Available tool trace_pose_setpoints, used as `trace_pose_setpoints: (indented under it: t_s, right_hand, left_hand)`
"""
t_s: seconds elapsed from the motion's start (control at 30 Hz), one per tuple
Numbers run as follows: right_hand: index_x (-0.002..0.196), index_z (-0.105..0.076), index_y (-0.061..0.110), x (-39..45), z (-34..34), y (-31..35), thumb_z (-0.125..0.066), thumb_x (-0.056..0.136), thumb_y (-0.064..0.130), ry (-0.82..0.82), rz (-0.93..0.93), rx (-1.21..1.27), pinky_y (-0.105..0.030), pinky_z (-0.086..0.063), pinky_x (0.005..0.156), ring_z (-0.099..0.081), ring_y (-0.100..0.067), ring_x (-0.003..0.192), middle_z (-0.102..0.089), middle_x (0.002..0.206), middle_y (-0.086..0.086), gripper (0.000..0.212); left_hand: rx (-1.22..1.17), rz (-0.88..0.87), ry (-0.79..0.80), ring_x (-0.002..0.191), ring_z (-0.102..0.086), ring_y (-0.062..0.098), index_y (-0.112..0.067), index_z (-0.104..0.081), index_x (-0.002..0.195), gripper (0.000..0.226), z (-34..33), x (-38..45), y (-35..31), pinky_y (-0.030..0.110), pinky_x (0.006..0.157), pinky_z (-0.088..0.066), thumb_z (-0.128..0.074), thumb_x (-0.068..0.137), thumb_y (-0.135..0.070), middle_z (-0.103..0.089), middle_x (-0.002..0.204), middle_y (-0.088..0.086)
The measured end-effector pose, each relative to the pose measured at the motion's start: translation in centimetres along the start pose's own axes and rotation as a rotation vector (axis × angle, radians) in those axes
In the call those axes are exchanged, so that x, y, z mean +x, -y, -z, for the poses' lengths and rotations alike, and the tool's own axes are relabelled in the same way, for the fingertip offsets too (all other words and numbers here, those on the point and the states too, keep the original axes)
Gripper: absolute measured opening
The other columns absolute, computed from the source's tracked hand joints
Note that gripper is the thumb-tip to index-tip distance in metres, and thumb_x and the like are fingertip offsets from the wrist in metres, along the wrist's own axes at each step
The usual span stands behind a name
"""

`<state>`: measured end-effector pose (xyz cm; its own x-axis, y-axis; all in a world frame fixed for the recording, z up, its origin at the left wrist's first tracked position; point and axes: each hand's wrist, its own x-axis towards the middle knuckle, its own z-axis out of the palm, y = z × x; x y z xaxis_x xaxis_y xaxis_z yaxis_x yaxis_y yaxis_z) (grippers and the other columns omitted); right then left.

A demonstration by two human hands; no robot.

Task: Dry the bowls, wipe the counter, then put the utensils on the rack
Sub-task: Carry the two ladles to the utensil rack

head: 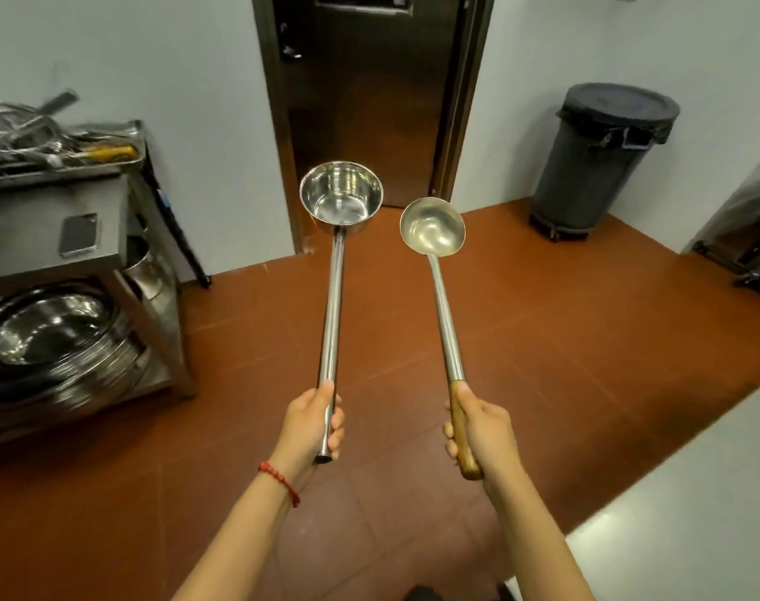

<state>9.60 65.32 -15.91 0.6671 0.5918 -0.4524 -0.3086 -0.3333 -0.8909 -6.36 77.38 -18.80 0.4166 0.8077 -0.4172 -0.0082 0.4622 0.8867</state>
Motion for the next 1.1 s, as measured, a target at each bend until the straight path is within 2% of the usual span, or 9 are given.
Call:
trace_pose_setpoints:
  t_s: [0.63, 1.1]
  right_hand:
    - [0.069, -0.06, 0.006, 26.2, -20.9, 14.8, -0.052, 0.092, 0.035, 0.478, 0.08, -0.213, -0.023, -0.035, 0.033, -0.044, -0.02, 0.03, -0.053, 0.041, -0.003, 0.038]
    - [0.074, -0.06, 0.005, 41.4, -45.4, 25.0, -0.05, 0.093, 0.036, 0.7, 0.14, -0.301, -0.021, -0.036, 0.032, -0.045, -0.018, 0.03, -0.054, 0.041, -0.002, 0.038]
  left_hand:
    - [-0.253, -0.122, -0.418, 0.023, -0.033, 0.01, -0.005, -0.046, 0.076, 0.03, 6.8, 22.5, -13.5, 0.014, 0.027, -0.03, -0.043, 0.096, -0.028, -0.041, 0.038, -0.002]
    - [-0.323, -0.247, -0.594, 0.024, -0.035, 0.01, -0.005, -0.048, 0.077, 0.03, 19.1, 41.3, -27.9, 0.013, 0.027, -0.03, -0.041, 0.096, -0.027, -0.043, 0.038, 0.0]
